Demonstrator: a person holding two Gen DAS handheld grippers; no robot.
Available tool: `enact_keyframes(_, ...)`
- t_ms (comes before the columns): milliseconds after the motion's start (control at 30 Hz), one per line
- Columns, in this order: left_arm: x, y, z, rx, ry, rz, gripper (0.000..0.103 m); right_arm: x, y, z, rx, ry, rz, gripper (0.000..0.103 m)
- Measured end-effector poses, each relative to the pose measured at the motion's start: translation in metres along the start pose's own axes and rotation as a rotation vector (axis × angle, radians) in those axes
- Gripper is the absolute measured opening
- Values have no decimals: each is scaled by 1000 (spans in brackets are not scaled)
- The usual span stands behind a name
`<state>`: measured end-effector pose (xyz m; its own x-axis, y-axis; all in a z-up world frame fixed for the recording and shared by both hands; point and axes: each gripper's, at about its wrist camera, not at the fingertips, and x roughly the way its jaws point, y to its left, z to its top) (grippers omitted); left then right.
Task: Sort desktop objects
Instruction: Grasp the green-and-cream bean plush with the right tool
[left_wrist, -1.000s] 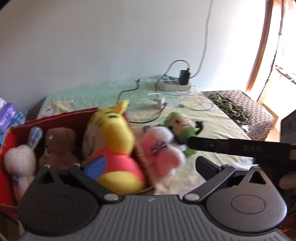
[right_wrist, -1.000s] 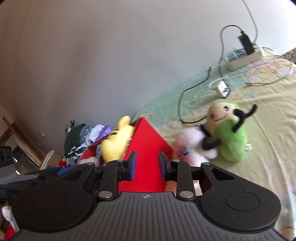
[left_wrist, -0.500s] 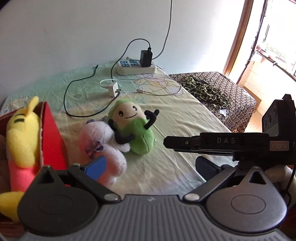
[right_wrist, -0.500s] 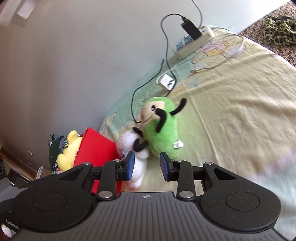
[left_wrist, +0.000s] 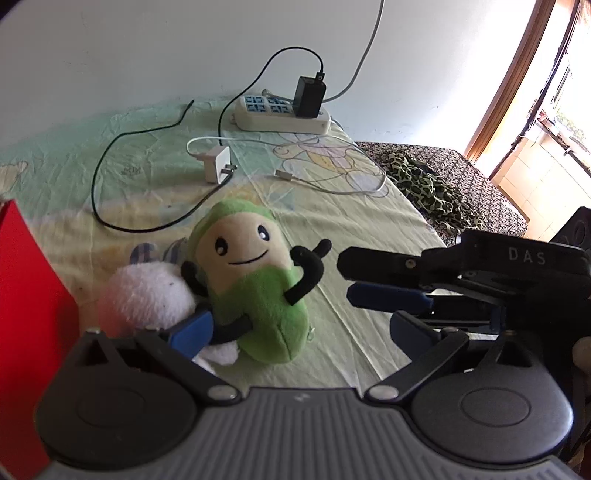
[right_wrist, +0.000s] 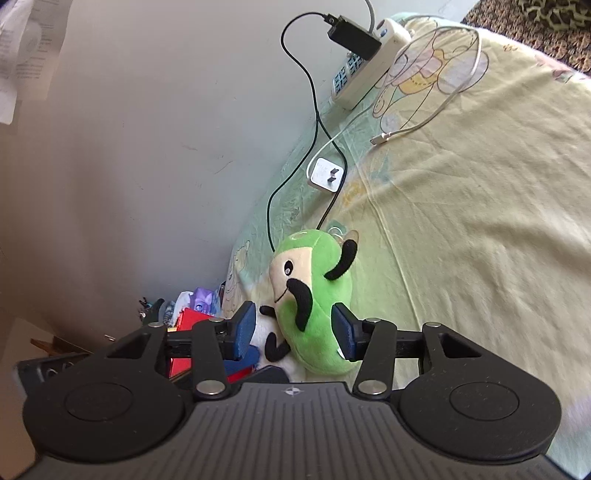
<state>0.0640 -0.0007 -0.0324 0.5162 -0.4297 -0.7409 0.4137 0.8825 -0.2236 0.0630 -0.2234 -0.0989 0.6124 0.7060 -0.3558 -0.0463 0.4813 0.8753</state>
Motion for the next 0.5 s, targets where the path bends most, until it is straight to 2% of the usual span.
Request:
enact_keyframes(67, 8, 2, 4, -11, 4, -2, 102, 8, -3, 5, 12, 17, -2, 61)
enact_keyframes(300, 36, 14, 16, -45, 35, 9, 101, 36, -15, 16, 38, 80, 22, 61)
enact_keyframes(500, 51, 11, 24, 20, 18, 75, 101, 62, -23, 23, 37, 128, 31, 59)
